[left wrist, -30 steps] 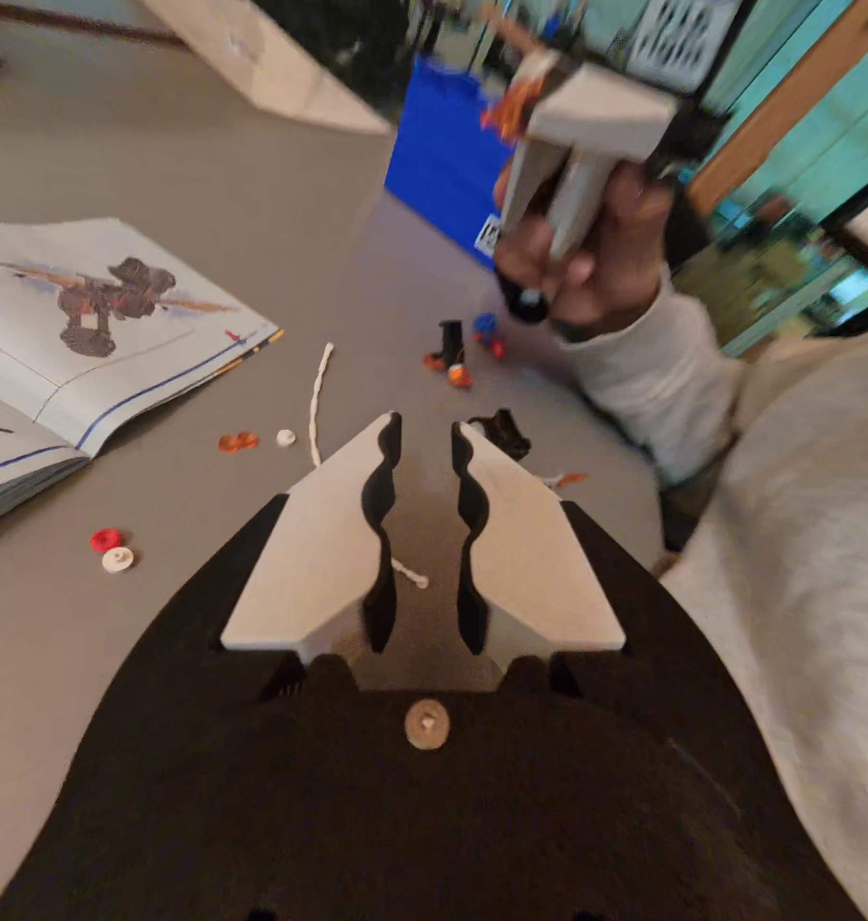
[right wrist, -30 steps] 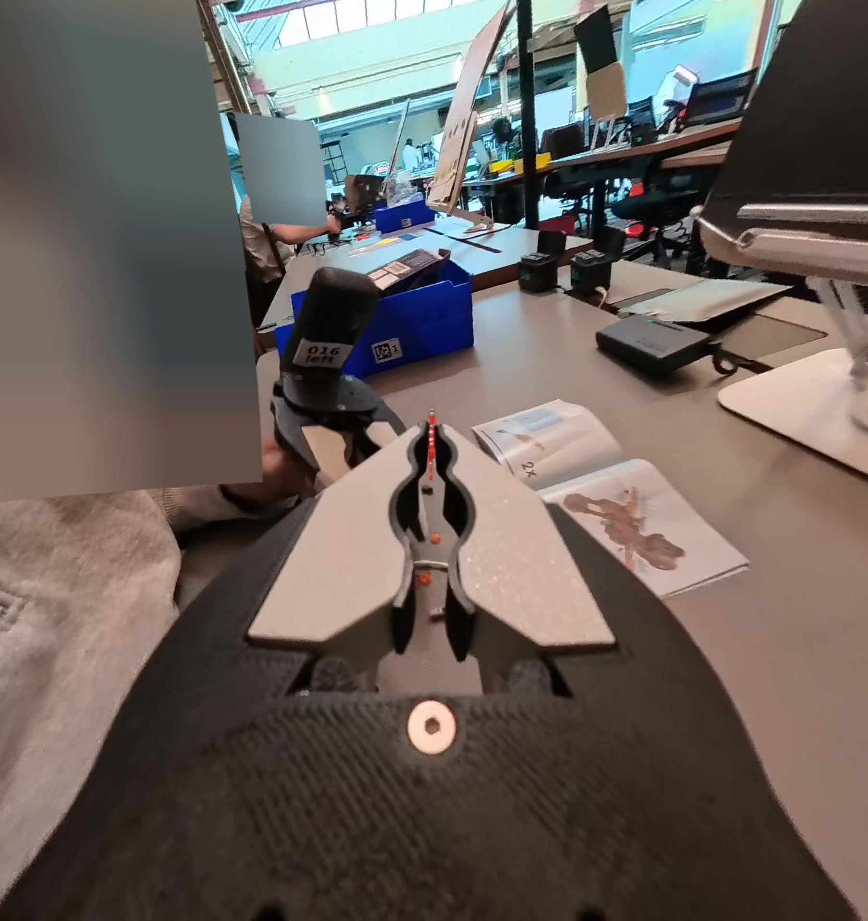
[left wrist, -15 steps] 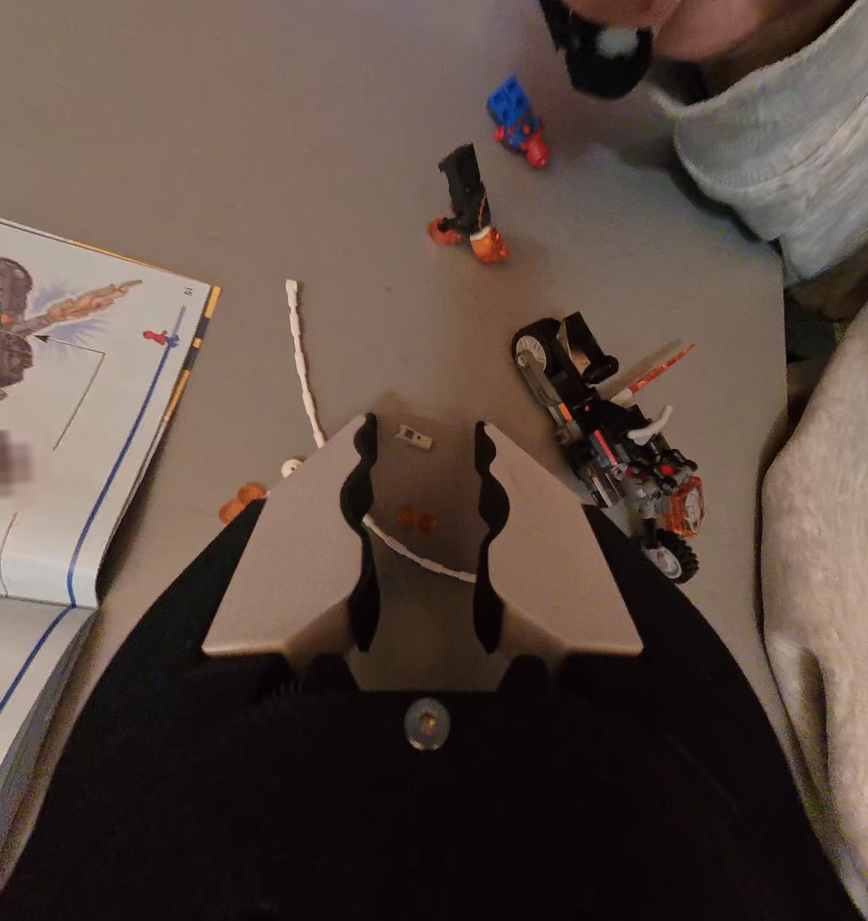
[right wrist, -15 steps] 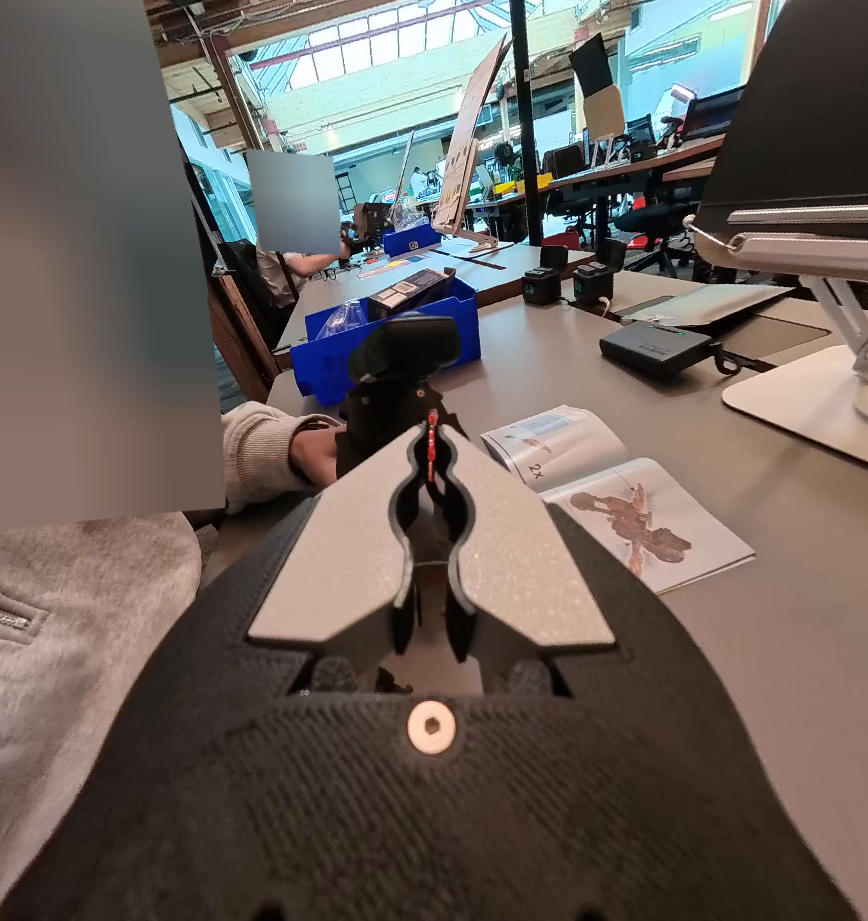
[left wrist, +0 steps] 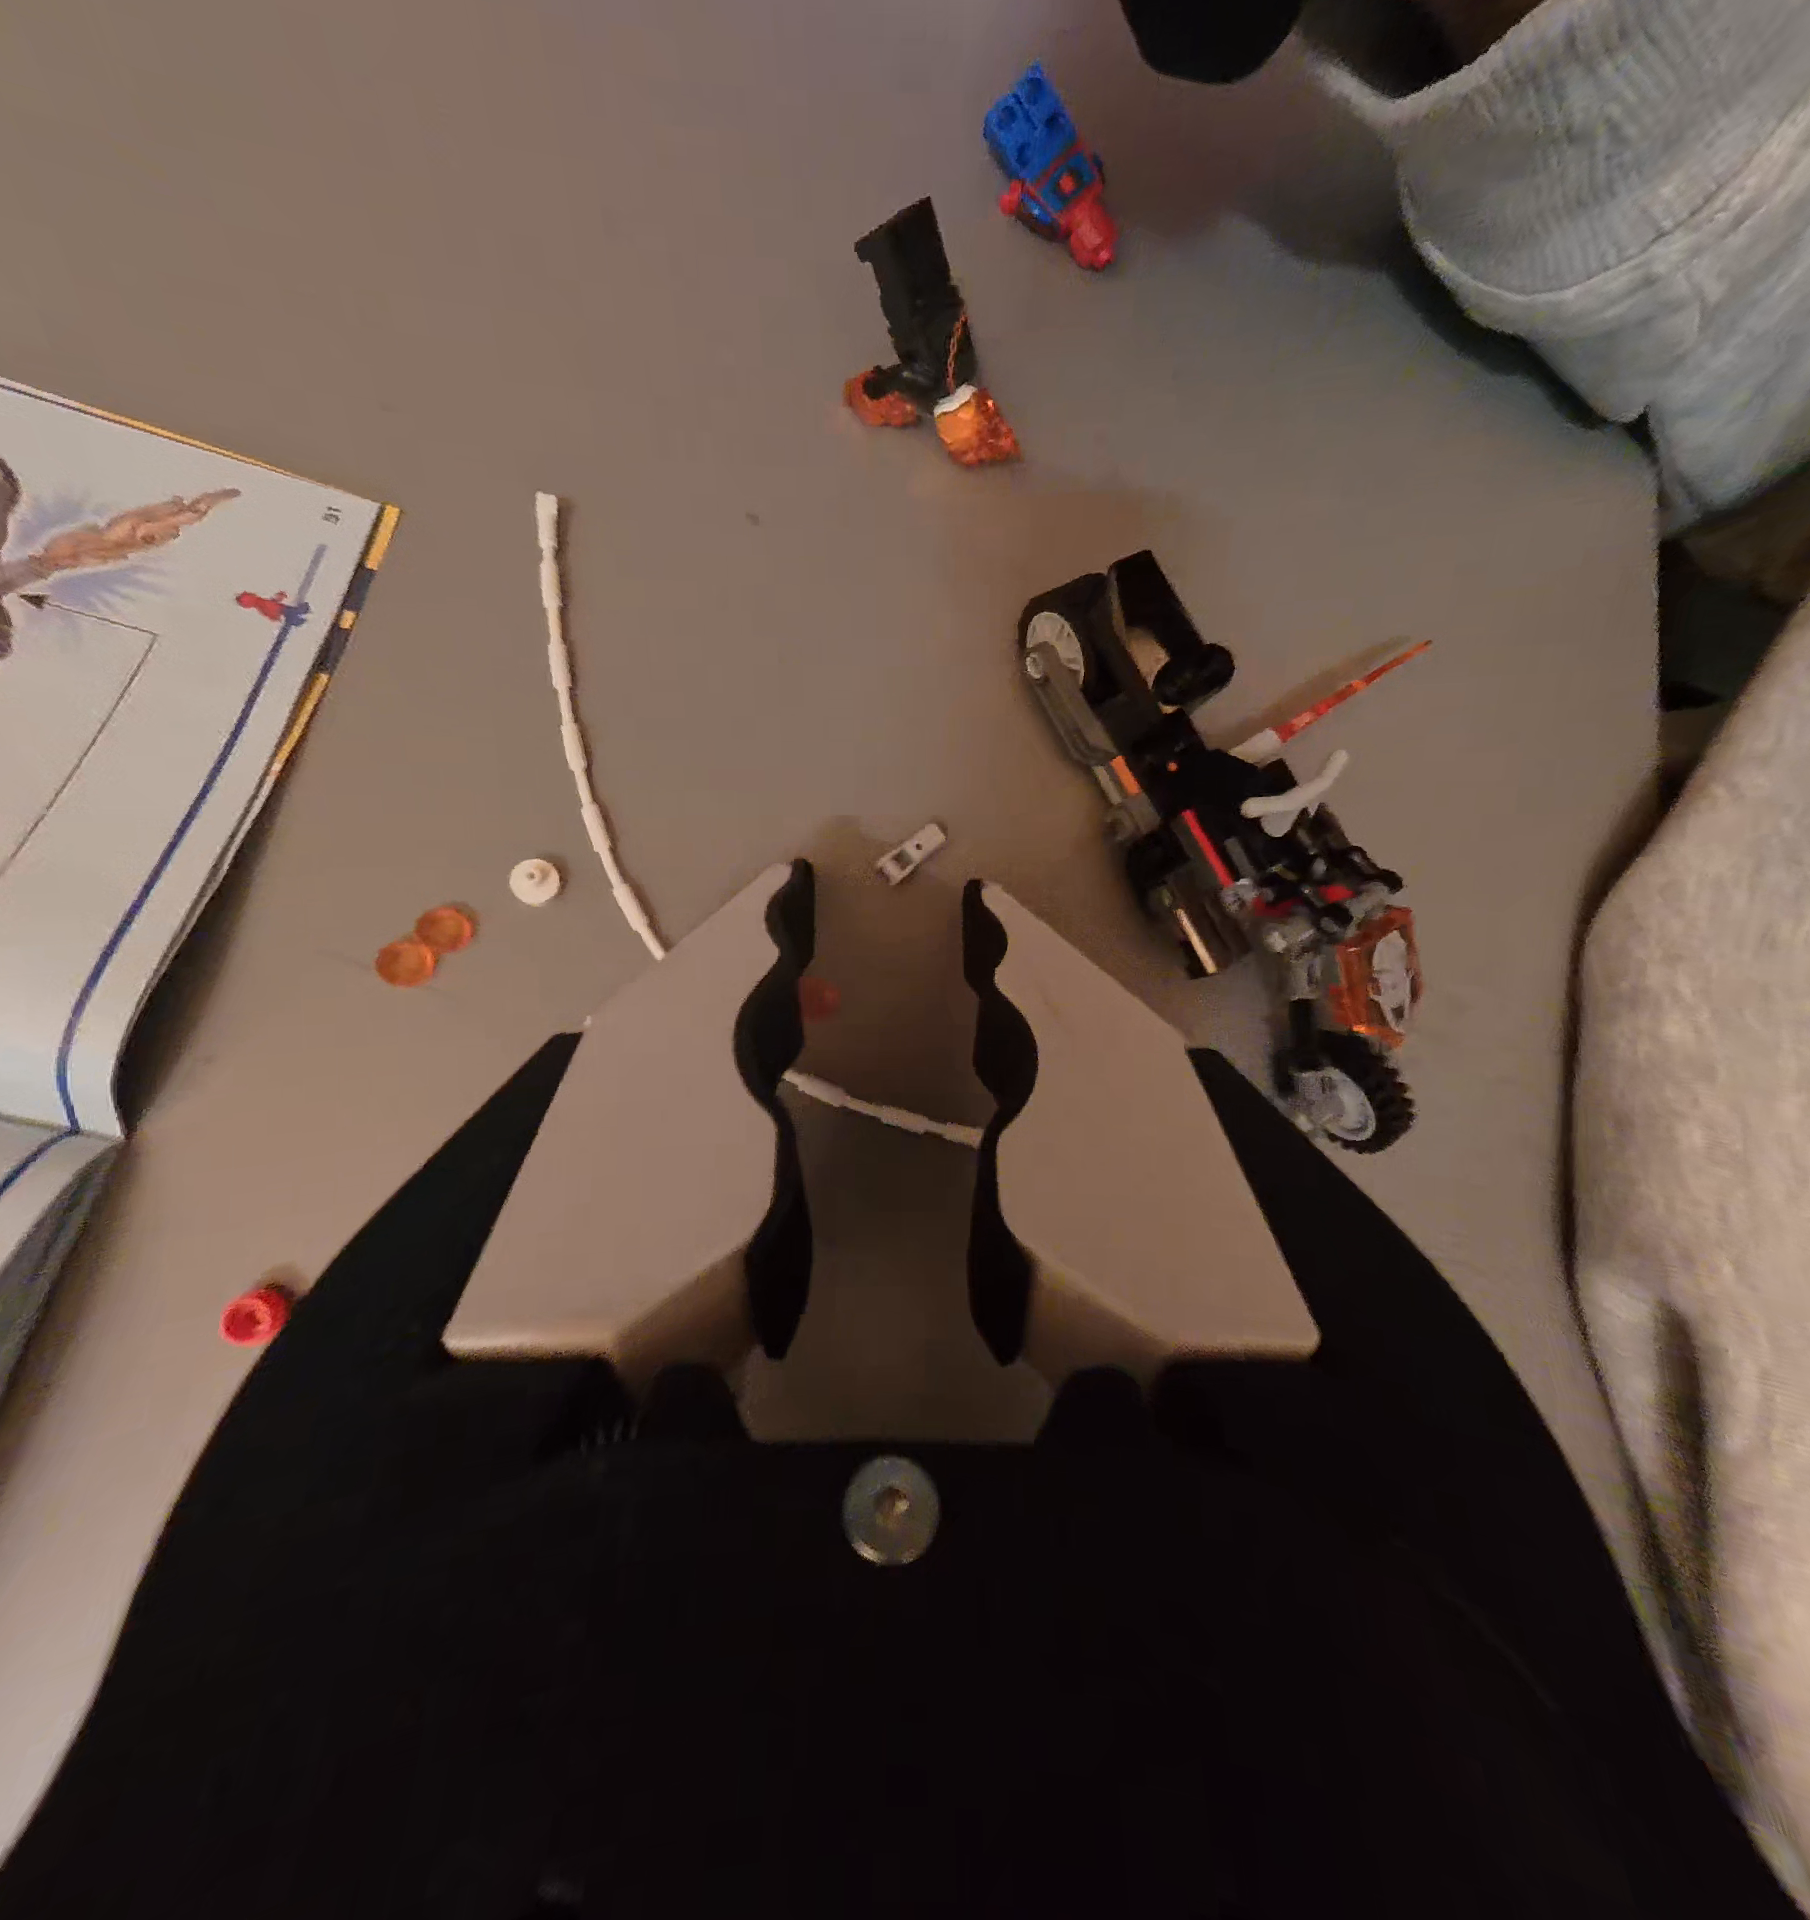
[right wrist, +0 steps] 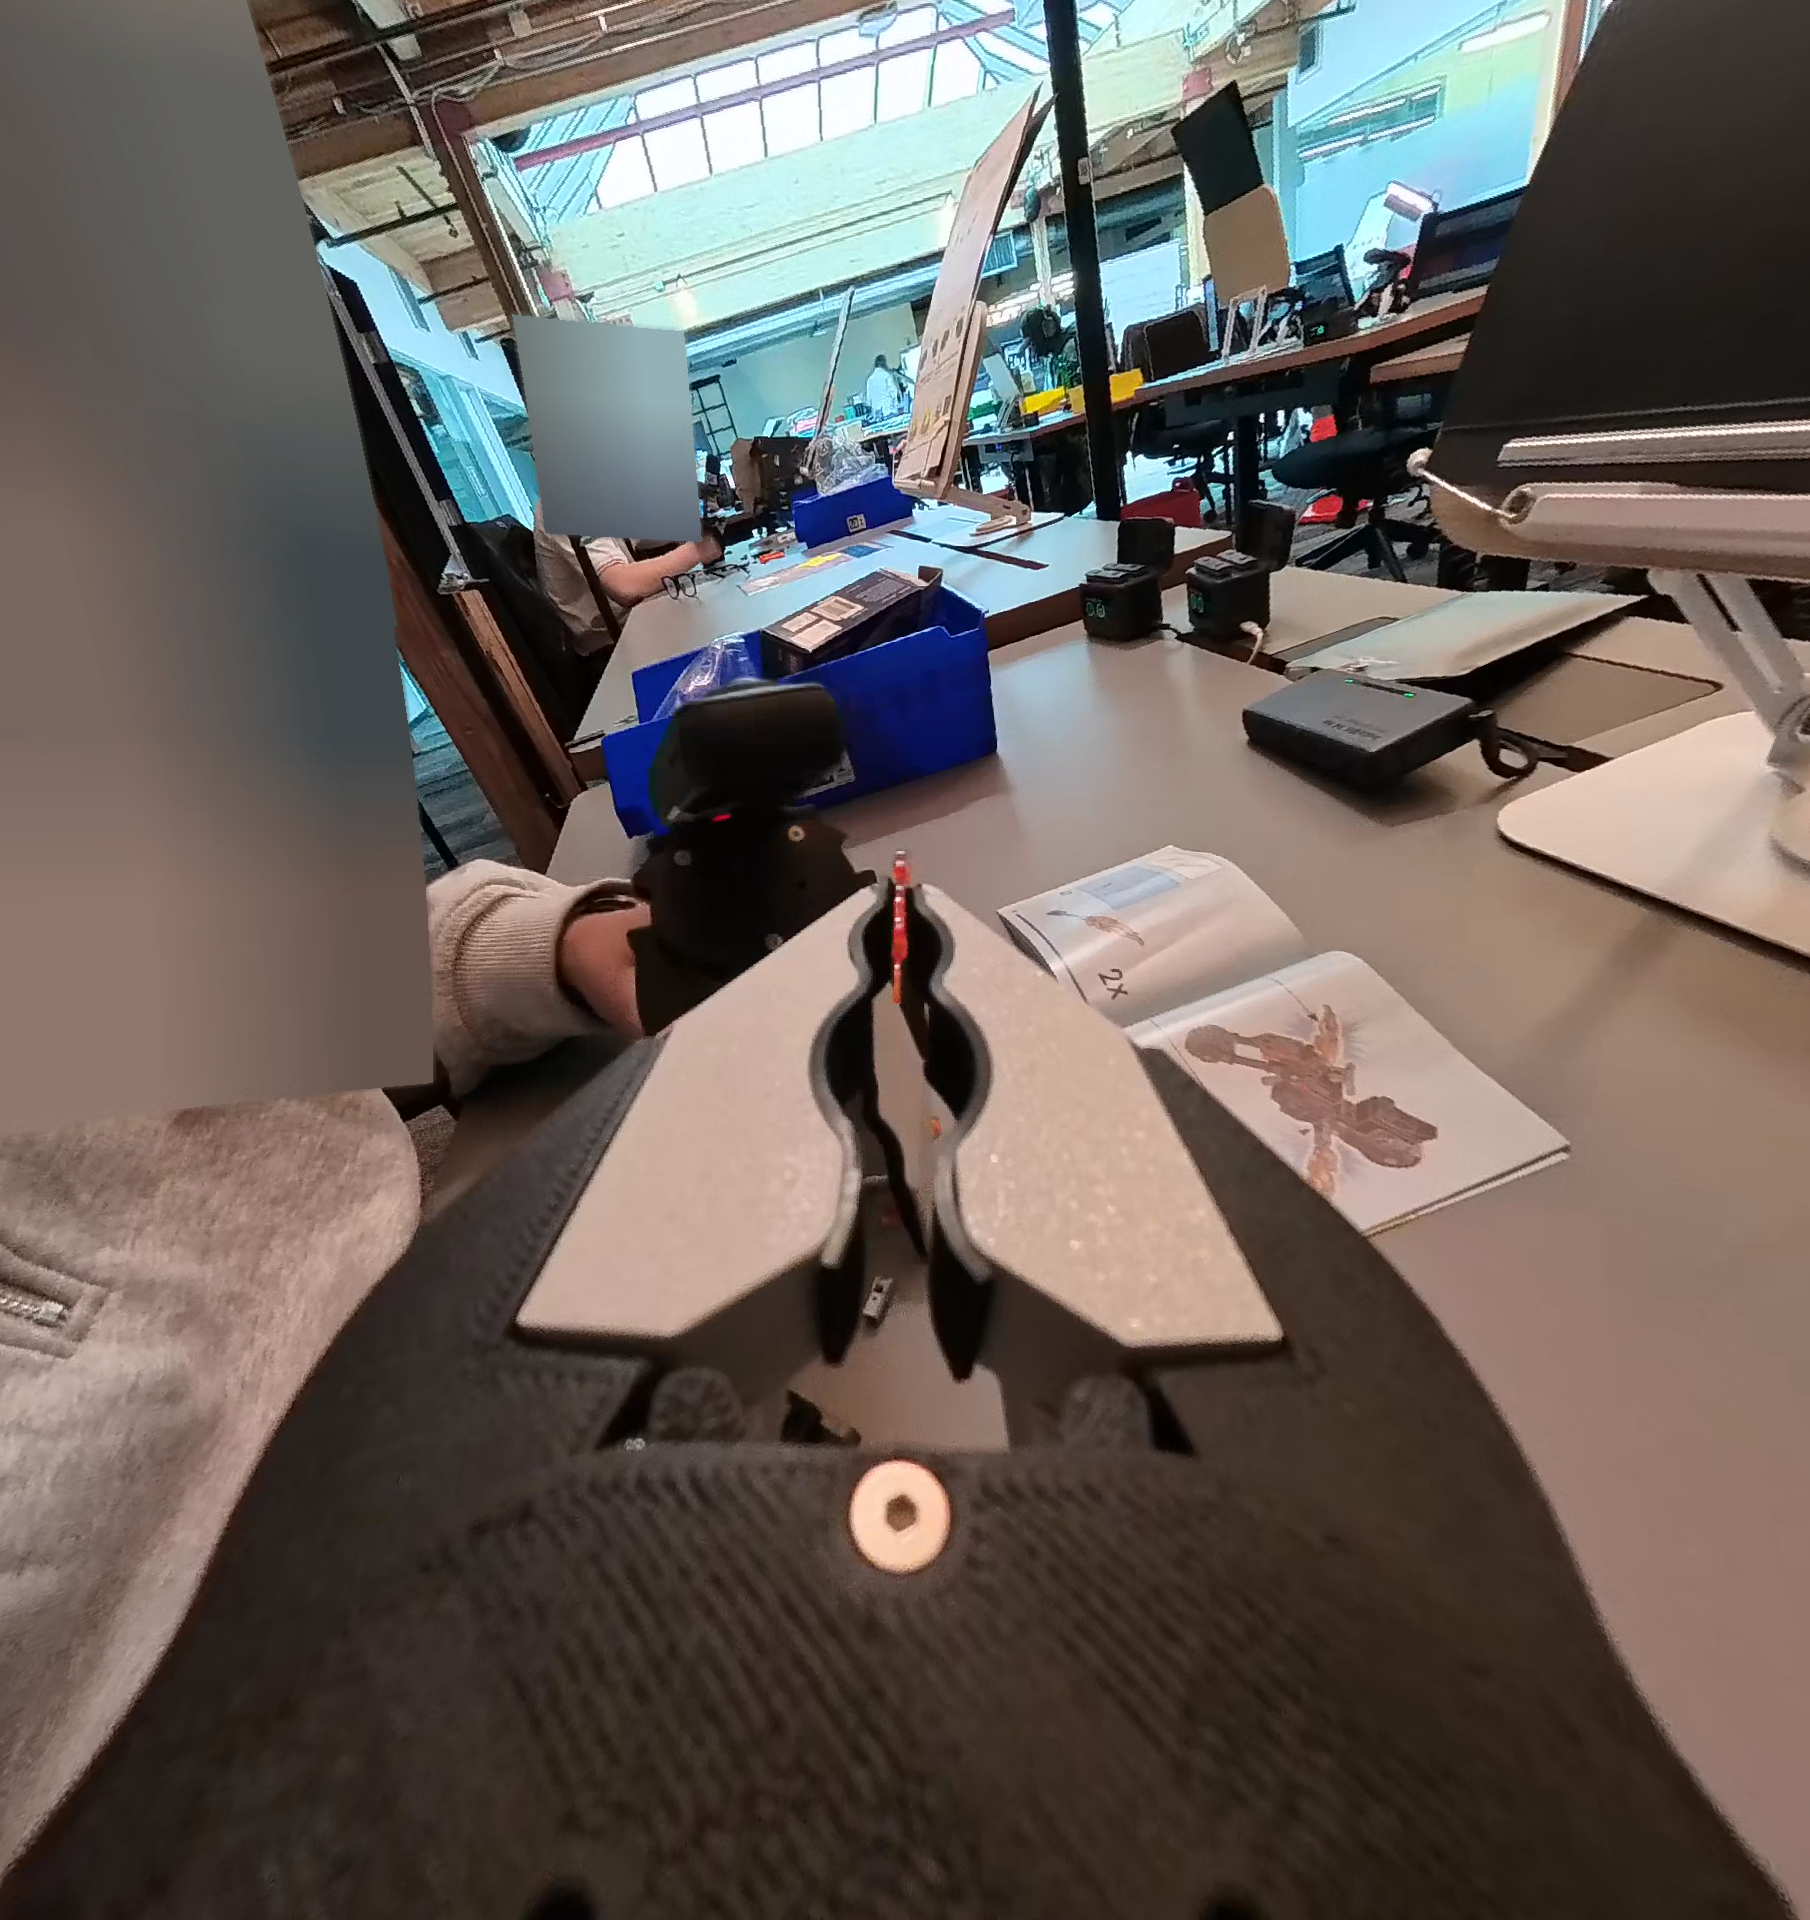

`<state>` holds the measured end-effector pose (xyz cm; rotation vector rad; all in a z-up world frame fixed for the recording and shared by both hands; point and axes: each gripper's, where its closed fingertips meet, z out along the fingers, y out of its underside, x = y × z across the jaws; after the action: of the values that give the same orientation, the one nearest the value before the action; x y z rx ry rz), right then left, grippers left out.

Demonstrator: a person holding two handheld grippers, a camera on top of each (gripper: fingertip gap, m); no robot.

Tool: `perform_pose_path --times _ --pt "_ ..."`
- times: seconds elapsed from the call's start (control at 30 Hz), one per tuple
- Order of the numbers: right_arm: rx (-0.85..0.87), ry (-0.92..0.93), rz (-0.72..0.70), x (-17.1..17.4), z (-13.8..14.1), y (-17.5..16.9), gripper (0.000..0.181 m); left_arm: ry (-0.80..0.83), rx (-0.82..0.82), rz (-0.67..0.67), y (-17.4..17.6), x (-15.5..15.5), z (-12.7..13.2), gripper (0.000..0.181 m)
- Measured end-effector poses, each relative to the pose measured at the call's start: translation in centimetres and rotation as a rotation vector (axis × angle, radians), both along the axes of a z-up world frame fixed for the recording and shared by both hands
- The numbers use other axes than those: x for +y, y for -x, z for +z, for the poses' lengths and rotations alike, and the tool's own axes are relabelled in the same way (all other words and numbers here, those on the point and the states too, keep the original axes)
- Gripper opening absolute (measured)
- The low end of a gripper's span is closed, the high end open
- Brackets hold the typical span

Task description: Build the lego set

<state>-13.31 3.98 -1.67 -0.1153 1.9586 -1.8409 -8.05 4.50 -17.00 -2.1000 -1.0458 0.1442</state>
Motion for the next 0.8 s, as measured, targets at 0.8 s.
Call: perform_pose_path --times 0.8 --pt "0.281 -0.067 0.266 -0.3 -4.1 -6.9 0.000 -0.930 -0.273 0.174 -3.4 -3.4 8.0 0.003"
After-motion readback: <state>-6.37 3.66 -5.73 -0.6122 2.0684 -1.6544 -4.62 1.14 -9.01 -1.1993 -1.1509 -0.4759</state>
